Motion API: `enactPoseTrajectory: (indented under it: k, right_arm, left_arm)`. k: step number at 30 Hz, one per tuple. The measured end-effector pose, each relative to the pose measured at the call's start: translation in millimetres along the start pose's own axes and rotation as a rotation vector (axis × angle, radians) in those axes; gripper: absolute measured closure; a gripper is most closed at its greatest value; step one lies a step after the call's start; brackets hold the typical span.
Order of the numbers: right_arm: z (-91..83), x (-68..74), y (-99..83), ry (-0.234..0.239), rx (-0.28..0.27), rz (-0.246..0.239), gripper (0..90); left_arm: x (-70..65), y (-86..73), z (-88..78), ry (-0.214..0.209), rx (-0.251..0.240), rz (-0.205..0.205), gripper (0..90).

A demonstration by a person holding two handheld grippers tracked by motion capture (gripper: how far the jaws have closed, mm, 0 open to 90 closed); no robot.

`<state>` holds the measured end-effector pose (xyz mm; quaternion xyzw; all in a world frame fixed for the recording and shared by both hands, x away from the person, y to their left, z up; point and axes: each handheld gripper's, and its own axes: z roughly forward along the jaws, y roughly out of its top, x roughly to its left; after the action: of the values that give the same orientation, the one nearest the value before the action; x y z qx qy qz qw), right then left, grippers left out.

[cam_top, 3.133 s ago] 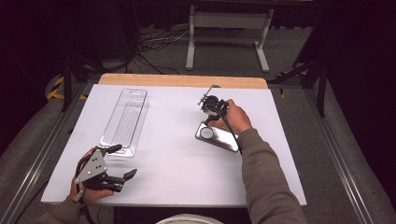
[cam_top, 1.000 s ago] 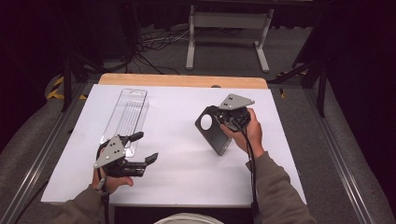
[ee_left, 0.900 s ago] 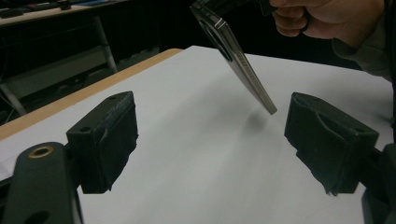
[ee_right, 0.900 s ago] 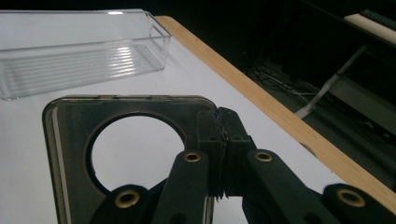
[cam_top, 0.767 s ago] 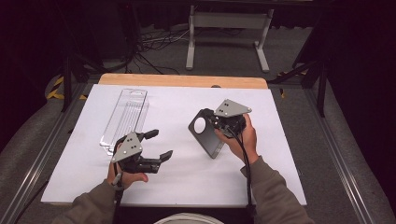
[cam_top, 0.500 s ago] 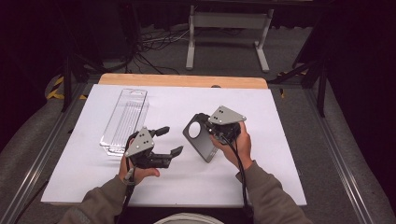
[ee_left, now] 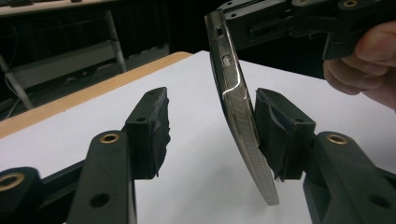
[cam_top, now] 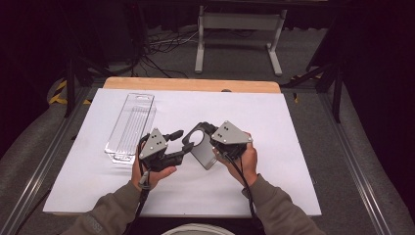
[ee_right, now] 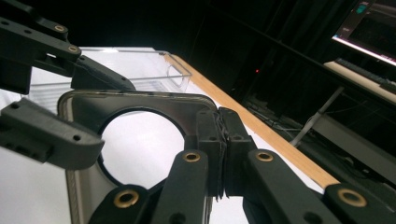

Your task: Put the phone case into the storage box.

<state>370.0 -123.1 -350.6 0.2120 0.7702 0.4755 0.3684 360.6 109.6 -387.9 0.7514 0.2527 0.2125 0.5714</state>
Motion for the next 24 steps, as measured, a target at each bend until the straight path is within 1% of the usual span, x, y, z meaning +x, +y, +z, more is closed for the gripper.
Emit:
enactPoseTrajectory:
  k: [1, 3, 6, 7, 8, 10, 11, 12, 14, 17, 18, 21, 24]
  right_arm:
    - [-1.1, 0.4, 0.1, -0.004, -0.006, 0.004, 88.8]
    - [-2.7, 0.9, -0.3, -0.017, -0.021, 0.007, 88.6]
    - [-4.2, 0.8, -2.1, -0.021, -0.037, 0.03, 88.3]
    - [-4.5, 1.5, -2.8, -0.026, -0.044, 0.038, 88.2]
    - [-4.8, 1.9, -3.1, -0.026, -0.05, 0.042, 88.1]
    - [-5.3, 2.8, -3.3, -0.029, -0.052, 0.044, 88.0]
    - [-5.9, 3.2, -4.0, -0.027, -0.061, 0.055, 87.8]
    - [-6.4, 3.5, -4.6, -0.027, -0.067, 0.065, 87.7]
    - [-7.4, 4.8, -5.5, -0.029, -0.08, 0.074, 87.6]
    - [-8.0, 7.7, -5.9, -0.027, -0.088, 0.077, 87.3]
    - [-7.9, 8.3, -6.0, -0.025, -0.09, 0.08, 87.2]
    - [-6.6, 9.9, -7.3, -0.008, -0.088, 0.081, 86.9]
    - [-5.9, 11.9, -8.8, 0.003, -0.092, 0.088, 86.5]
  left_arm:
    - [0.6, 0.2, -0.8, 0.01, -0.011, 0.009, 46.9]
    - [1.7, 1.0, -3.1, 0.018, -0.021, 0.015, 52.6]
    - [3.3, 1.0, -4.7, 0.021, -0.036, 0.014, 59.0]
    - [3.8, 1.2, -5.3, 0.013, -0.03, 0.016, 62.3]
    - [3.7, 1.0, -5.4, 0.013, -0.034, 0.019, 65.2]
    - [3.7, 1.1, -6.8, 0.018, -0.049, 0.018, 70.2]
    - [4.3, 1.8, -7.7, 0.028, -0.054, 0.028, 73.7]
    - [4.7, 2.4, -8.7, 0.036, -0.056, 0.031, 74.0]
    - [5.7, 3.2, -10.1, 0.037, -0.057, 0.027, 75.2]
    - [7.8, 3.7, -12.7, 0.061, -0.067, 0.026, 76.4]
    - [8.3, 3.6, -13.4, 0.066, -0.073, 0.02, 77.0]
    - [11.1, 4.2, -16.2, 0.082, -0.063, 0.032, 79.2]
    - [11.7, 4.9, -17.3, 0.093, -0.059, 0.03, 79.4]
